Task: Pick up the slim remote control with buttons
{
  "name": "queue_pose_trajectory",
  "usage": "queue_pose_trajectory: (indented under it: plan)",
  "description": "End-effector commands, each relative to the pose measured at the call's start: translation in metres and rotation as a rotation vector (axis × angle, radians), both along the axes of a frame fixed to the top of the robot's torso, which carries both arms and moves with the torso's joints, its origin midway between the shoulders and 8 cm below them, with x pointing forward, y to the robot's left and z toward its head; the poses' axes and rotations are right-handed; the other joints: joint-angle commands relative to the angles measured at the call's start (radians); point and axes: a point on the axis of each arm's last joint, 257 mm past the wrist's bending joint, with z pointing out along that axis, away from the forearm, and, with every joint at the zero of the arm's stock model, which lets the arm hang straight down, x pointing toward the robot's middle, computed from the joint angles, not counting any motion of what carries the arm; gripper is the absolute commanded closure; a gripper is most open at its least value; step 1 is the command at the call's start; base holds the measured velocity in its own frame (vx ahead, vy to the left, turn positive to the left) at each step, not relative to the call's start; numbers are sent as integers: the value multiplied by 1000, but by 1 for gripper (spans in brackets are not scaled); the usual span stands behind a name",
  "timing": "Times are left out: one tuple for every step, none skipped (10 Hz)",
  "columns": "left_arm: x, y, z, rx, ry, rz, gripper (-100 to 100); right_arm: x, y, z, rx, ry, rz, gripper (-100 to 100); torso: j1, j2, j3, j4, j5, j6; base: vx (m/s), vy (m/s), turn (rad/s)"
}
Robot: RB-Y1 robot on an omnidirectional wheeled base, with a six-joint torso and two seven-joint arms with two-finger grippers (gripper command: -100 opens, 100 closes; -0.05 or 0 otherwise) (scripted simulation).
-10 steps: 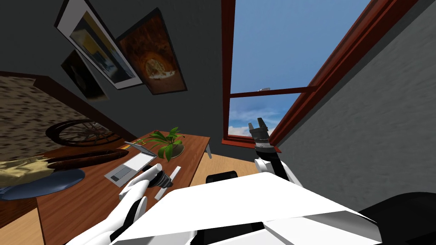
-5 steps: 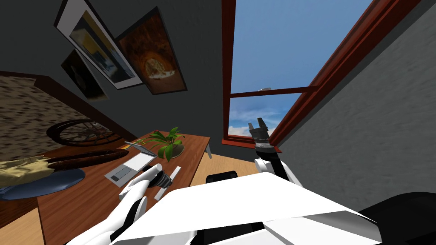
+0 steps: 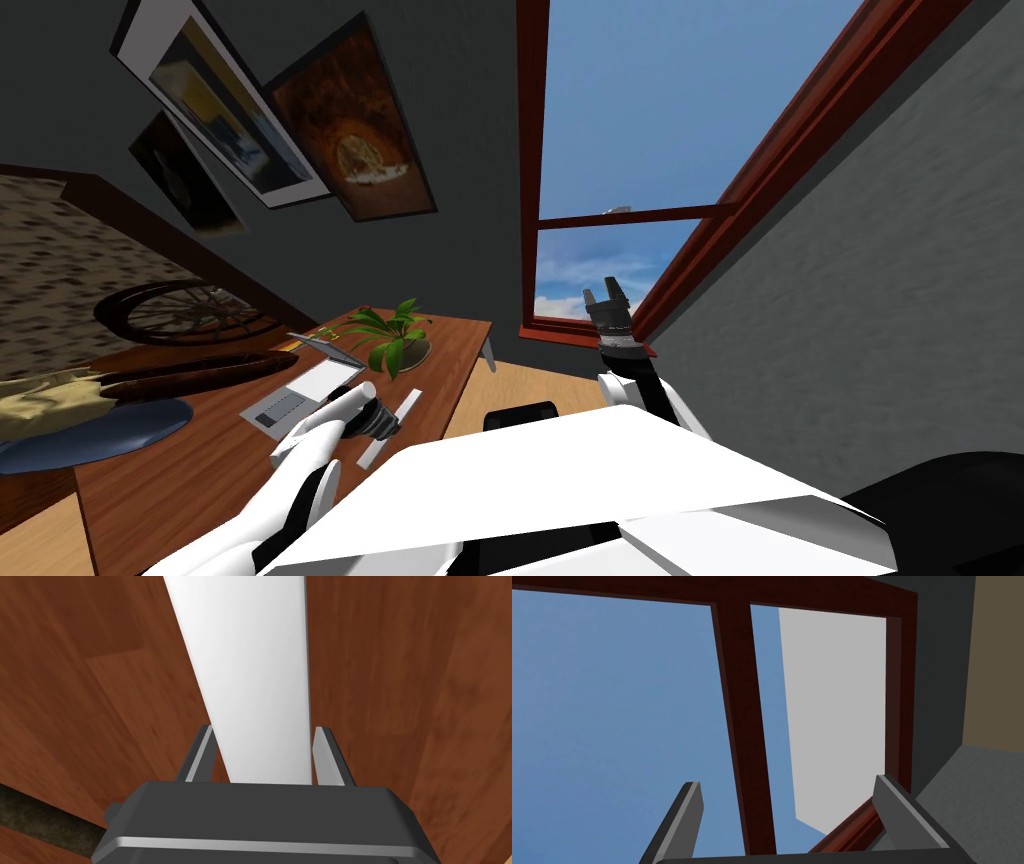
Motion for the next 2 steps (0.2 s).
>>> queue_pose_trajectory:
  plan:
    - [0,0,0,0,0,0,100,0,0,0,0,0,0,0,0,0,0,0,0,0,-15,-11,-4]
    - [0,0,1,-1,1,0,0,0,0,0,0,0,0,0,1,-1,0,0,1,0,0,0,0]
